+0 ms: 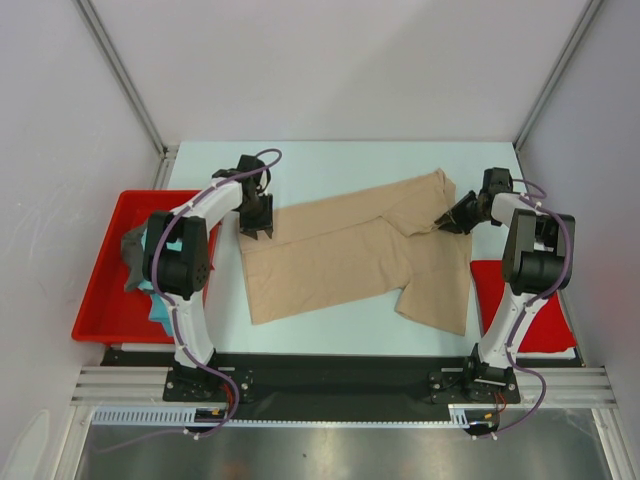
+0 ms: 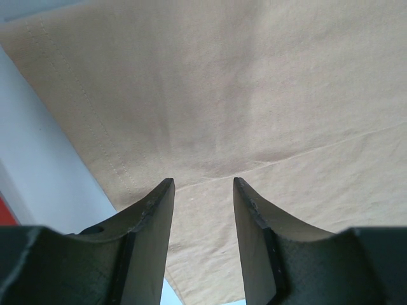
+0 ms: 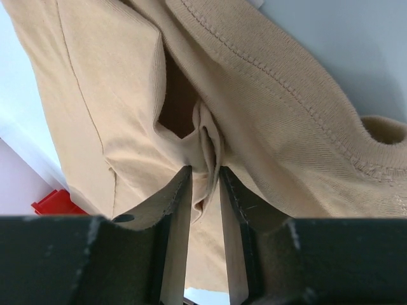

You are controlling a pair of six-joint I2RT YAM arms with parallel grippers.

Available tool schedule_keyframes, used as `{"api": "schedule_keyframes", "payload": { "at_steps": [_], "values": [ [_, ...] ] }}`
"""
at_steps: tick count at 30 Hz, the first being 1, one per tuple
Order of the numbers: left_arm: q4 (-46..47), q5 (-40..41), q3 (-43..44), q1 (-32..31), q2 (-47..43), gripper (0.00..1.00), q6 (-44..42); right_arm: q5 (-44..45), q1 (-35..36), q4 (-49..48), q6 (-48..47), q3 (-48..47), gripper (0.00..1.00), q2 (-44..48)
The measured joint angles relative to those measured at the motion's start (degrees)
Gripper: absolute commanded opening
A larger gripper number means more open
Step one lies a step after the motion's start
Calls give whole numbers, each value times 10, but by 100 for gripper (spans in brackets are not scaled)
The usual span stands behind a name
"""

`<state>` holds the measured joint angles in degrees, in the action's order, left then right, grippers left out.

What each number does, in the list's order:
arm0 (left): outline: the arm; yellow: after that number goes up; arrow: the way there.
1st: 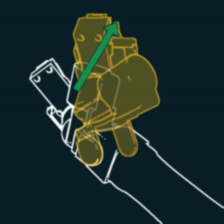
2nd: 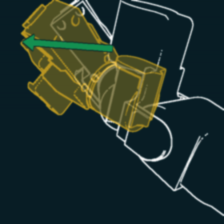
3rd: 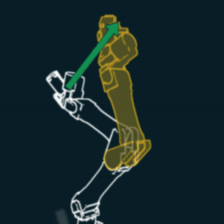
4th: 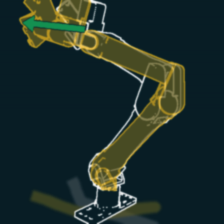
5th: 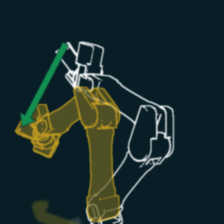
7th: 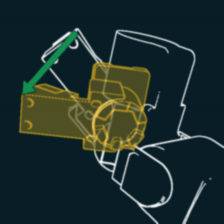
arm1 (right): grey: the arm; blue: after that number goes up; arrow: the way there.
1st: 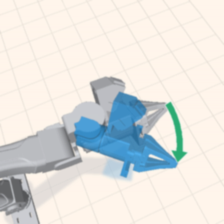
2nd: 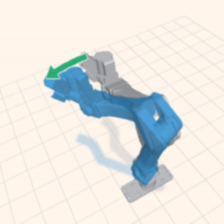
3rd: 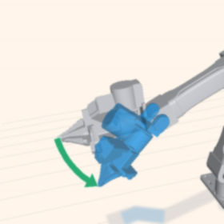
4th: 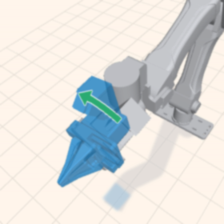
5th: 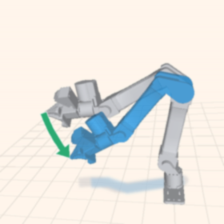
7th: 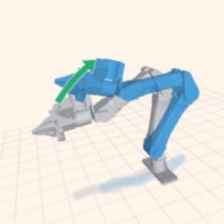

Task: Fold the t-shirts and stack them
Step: Fold the tshirt

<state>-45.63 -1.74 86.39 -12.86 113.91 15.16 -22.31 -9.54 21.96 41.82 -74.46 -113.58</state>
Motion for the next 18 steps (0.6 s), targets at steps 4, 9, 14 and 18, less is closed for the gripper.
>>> {"api": "schedule_keyframes", "payload": {
  "at_steps": [4,9,14,18],
  "values": [
    [1,0,3,0,0,48,1,0,1,0,-2,0,19,0],
    [1,0,3,-1,0,48,3,0,5,0,-2,0,0,0],
    [2,0,3,-2,0,48,3,6,6,10,4,0,0,4],
    [6,-1,-3,-2,0,48,3,30,6,48,24,4,0,34]
  ]
}}
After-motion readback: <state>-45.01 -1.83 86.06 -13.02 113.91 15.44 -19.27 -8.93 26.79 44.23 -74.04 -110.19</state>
